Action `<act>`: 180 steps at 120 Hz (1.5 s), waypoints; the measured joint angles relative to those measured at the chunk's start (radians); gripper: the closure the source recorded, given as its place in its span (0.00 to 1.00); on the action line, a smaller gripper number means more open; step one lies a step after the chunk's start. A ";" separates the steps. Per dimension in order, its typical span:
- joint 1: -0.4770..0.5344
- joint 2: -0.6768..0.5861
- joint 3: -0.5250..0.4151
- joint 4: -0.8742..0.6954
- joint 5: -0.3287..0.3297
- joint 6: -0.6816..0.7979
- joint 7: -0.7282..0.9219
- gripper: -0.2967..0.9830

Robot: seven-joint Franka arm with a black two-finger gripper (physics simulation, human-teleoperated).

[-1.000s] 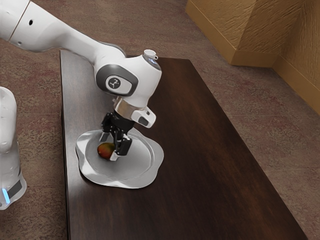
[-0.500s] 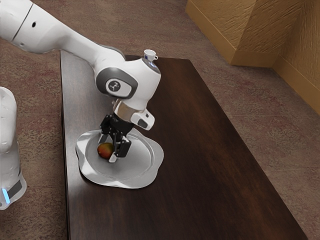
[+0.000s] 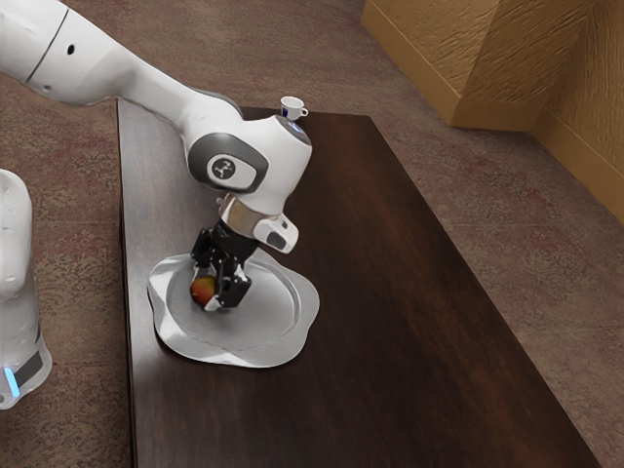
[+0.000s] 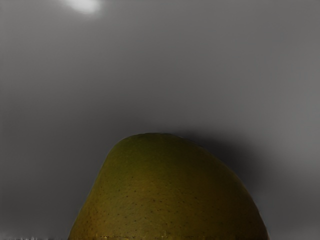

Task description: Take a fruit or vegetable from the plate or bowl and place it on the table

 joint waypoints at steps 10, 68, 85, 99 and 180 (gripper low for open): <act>0.002 -0.001 0.000 0.001 0.001 -0.003 -0.006 0.52; 0.002 -0.060 0.030 0.102 0.058 -0.094 -0.050 0.55; 0.002 -0.100 0.132 0.218 0.116 -0.168 -0.067 0.56; 0.007 -0.098 0.239 0.321 0.182 -0.211 -0.077 0.56; 0.037 0.288 0.363 0.574 0.257 -0.084 -0.119 0.44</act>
